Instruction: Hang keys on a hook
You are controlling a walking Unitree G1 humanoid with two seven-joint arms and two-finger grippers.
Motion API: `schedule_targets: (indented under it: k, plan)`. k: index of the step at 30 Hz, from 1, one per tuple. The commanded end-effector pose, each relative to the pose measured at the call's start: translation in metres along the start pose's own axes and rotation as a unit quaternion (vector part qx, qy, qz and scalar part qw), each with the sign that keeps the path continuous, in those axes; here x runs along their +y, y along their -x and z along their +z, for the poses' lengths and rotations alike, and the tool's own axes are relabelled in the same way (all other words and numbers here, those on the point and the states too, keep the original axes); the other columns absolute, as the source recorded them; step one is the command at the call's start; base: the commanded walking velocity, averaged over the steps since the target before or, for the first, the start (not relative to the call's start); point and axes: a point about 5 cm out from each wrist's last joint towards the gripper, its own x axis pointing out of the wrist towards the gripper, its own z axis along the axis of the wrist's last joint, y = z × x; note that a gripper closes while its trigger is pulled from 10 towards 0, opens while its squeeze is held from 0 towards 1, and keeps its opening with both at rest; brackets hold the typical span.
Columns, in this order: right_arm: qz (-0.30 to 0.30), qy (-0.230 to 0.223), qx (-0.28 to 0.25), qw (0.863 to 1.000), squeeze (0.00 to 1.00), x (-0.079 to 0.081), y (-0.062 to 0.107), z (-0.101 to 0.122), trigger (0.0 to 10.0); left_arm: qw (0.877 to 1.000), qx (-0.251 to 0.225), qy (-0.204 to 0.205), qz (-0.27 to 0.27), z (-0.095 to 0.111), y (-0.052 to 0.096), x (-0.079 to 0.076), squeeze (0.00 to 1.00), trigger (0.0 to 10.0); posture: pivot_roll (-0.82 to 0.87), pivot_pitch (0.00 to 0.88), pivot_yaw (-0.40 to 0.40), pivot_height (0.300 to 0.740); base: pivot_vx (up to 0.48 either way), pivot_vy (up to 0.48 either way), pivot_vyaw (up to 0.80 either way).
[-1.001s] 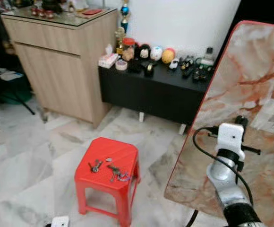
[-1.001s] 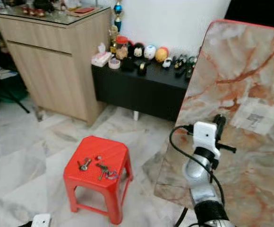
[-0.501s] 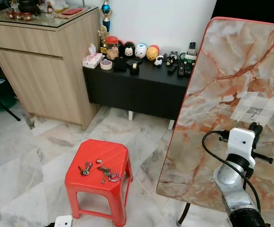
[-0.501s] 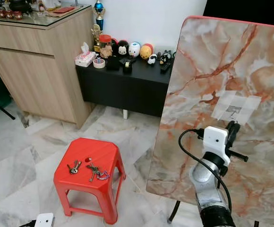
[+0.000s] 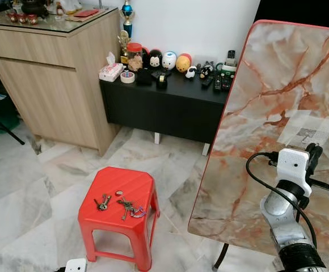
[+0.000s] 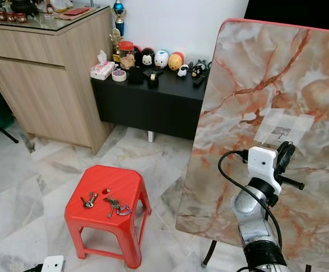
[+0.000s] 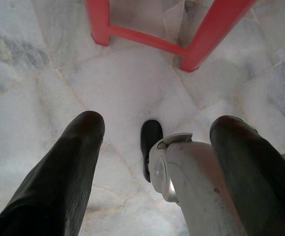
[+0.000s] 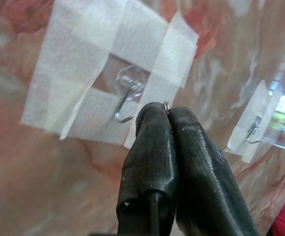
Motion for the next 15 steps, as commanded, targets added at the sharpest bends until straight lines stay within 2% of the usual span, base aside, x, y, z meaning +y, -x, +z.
schedule_targets:
  k: [1, 15]
  plan:
    - [0.004, 0.011, -0.007, 1.0, 0.0, -0.0003, -0.0073, 0.0037, 10.0, 1.0, 0.009, 0.005, 0.0, -0.0036, 0.0003, -0.0008, 0.0, 10.0, 0.0, 0.0, -0.066, 0.74, 0.0, 0.0, 0.0]
    - [0.013, 0.018, 0.001, 1.0, 0.0, 0.0022, -0.0084, 0.0023, 10.0, 1.0, 0.009, 0.005, -0.001, -0.0041, 0.0005, -0.001, 0.0, 10.0, 0.0, 0.0, -0.067, 0.74, 0.0, 0.0, 0.0]
